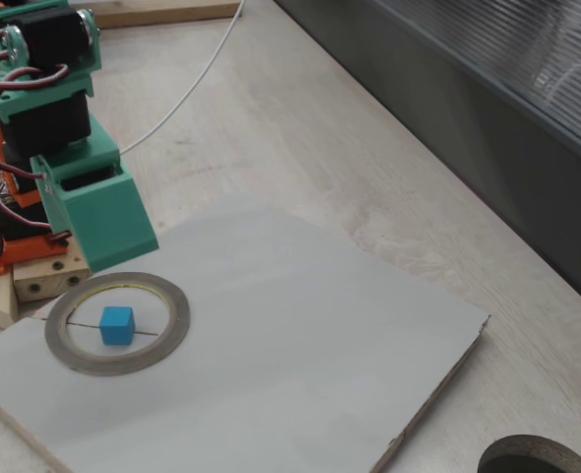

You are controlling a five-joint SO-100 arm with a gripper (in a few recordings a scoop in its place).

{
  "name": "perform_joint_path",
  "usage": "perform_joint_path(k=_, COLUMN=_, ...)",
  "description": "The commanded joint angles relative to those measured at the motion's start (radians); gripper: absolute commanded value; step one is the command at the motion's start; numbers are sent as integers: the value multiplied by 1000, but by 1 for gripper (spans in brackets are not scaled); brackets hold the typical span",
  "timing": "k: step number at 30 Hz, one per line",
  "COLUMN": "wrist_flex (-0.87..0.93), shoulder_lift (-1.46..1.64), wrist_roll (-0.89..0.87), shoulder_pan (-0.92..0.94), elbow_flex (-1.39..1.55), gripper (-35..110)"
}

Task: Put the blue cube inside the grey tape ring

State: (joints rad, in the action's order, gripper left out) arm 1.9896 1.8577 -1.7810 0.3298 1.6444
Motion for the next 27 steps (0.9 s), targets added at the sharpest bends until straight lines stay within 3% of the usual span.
perform_joint_path(k=1, wrist_flex=25, shoulder_lift=6, wrist_roll=-6, shoulder_pan=9, elbow_flex=-14, gripper=96)
perform_joint_path(k=7, wrist_flex=25, shoulder_lift=8, wrist_roll=-9, shoulder_pan=9, elbow_flex=-14, gripper=95)
perform_joint_path(k=11, wrist_flex=25, shoulder_lift=14, wrist_roll=-11, shoulder_pan=9, elbow_flex=-14, gripper=83)
perform_joint_path(k=14, wrist_flex=25, shoulder_lift=21, wrist_roll=-3, shoulder_pan=6, elbow_flex=-25, gripper=61)
perform_joint_path(k=21, wrist_flex=25, shoulder_lift=25, wrist_roll=0, shoulder_pan=9, elbow_flex=-26, gripper=-5)
perform_joint_path(k=23, wrist_flex=25, shoulder_lift=23, wrist_roll=0, shoulder_pan=11, elbow_flex=-26, gripper=-7)
perform_joint_path(k=27, wrist_flex=25, shoulder_lift=23, wrist_roll=-9, shoulder_pan=9, elbow_flex=-23, gripper=1)
